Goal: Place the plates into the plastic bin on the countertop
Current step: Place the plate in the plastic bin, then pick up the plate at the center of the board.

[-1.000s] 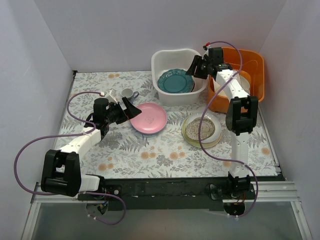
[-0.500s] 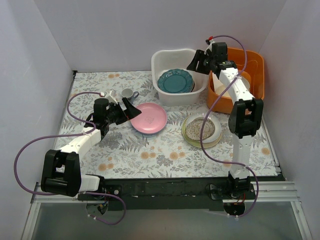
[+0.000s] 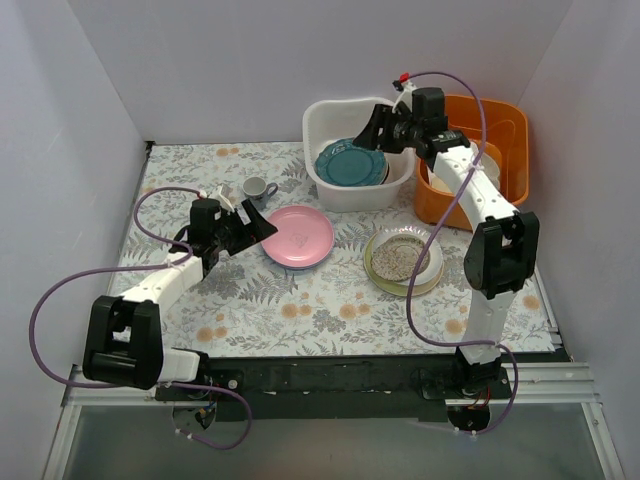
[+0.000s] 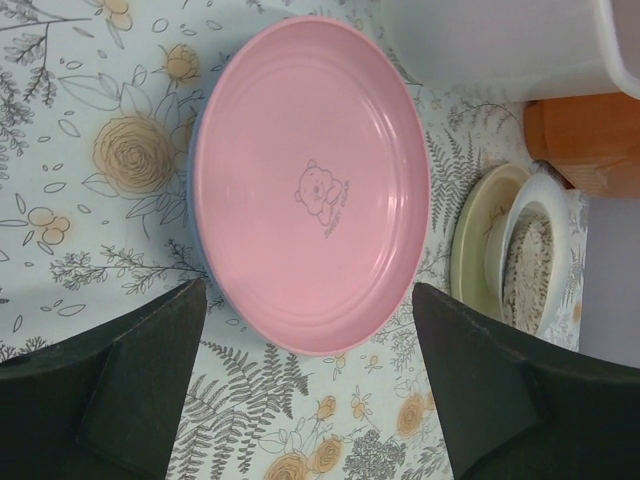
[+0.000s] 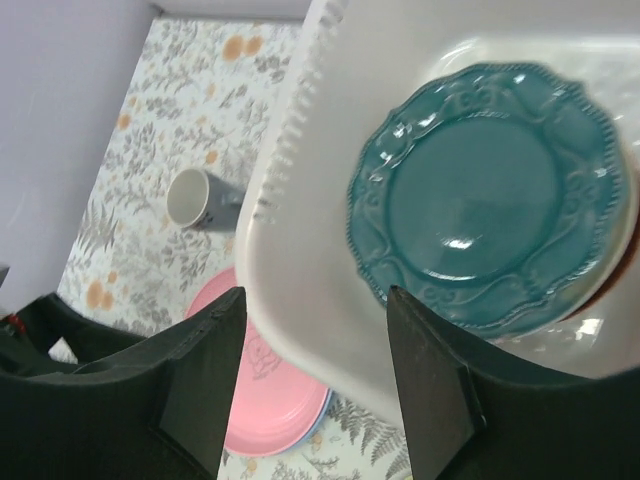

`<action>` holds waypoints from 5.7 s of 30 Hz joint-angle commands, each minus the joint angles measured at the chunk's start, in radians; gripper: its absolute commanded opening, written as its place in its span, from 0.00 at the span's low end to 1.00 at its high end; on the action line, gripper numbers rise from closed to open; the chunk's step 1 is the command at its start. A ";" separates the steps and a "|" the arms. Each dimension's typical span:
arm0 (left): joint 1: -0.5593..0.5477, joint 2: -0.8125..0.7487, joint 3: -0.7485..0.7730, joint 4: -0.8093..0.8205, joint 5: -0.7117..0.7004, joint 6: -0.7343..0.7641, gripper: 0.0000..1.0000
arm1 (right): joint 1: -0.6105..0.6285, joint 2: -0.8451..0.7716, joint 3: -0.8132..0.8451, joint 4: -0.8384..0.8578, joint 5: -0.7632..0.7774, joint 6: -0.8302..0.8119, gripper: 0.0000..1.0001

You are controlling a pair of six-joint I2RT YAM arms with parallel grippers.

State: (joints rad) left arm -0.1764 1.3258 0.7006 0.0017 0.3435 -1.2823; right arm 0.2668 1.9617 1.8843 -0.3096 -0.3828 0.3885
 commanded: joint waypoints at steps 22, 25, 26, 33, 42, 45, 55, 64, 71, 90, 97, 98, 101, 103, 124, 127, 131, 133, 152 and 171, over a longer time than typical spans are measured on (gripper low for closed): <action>-0.003 0.180 0.059 -0.054 -0.038 -0.008 0.27 | 0.048 -0.241 -0.401 0.136 -0.088 -0.008 0.65; -0.002 0.199 0.062 -0.049 -0.029 -0.006 0.23 | 0.048 -0.235 -0.392 0.123 -0.084 -0.017 0.65; -0.002 0.205 0.062 -0.051 -0.026 -0.003 0.15 | 0.048 -0.233 -0.384 0.118 -0.084 -0.019 0.65; -0.003 0.178 0.066 -0.060 -0.035 -0.003 0.00 | 0.048 -0.241 -0.396 0.115 -0.093 -0.027 0.65; -0.002 0.142 0.080 -0.072 -0.040 -0.003 0.00 | 0.048 -0.242 -0.396 0.118 -0.113 -0.023 0.65; -0.002 0.127 0.077 -0.065 -0.025 -0.003 0.00 | 0.048 -0.247 -0.404 0.124 -0.128 -0.025 0.68; -0.002 0.009 0.047 0.024 0.040 -0.012 0.00 | 0.052 -0.279 -0.488 0.210 -0.220 0.015 0.76; -0.002 -0.043 0.028 0.103 0.120 -0.018 0.00 | 0.095 -0.267 -0.539 0.293 -0.283 0.067 0.77; -0.003 -0.057 0.013 0.095 0.114 -0.017 0.00 | 0.124 -0.262 -0.533 0.328 -0.294 0.092 0.77; -0.003 -0.141 -0.039 0.061 0.057 0.015 0.00 | 0.124 -0.265 -0.539 0.342 -0.203 0.145 0.77; -0.003 -0.208 -0.070 0.061 -0.015 -0.003 0.00 | 0.121 -0.262 -0.539 0.356 -0.185 0.162 0.76; -0.002 -0.203 -0.067 0.051 -0.024 -0.005 0.00 | 0.121 -0.264 -0.539 0.353 -0.182 0.161 0.75; -0.003 -0.186 -0.066 0.052 -0.031 -0.014 0.00 | 0.123 -0.273 -0.550 0.363 -0.186 0.161 0.75; -0.003 -0.159 -0.056 0.057 -0.003 -0.015 0.00 | 0.123 -0.276 -0.554 0.374 -0.189 0.167 0.75; -0.002 -0.073 -0.006 0.089 0.038 -0.025 0.00 | 0.137 -0.222 -0.505 0.386 -0.301 0.202 0.74; -0.003 -0.077 -0.012 0.103 0.043 -0.031 0.00 | 0.155 -0.204 -0.495 0.368 -0.306 0.191 0.74; -0.003 -0.071 -0.007 0.103 0.054 -0.032 0.00 | 0.189 -0.169 -0.472 0.356 -0.326 0.188 0.71; -0.002 -0.073 -0.009 0.103 0.055 -0.032 0.00 | 0.212 -0.155 -0.456 0.342 -0.323 0.181 0.67; -0.002 -0.105 -0.023 0.101 0.048 -0.028 0.00 | 0.236 -0.112 -0.432 0.337 -0.350 0.181 0.01; -0.003 -0.131 -0.024 0.087 0.006 -0.011 0.98 | 0.235 -0.126 -0.426 0.357 -0.344 0.187 0.01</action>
State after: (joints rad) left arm -0.1787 1.2266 0.6613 0.0883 0.3737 -1.3155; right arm 0.5007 1.8786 1.4082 0.0032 -0.7040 0.5694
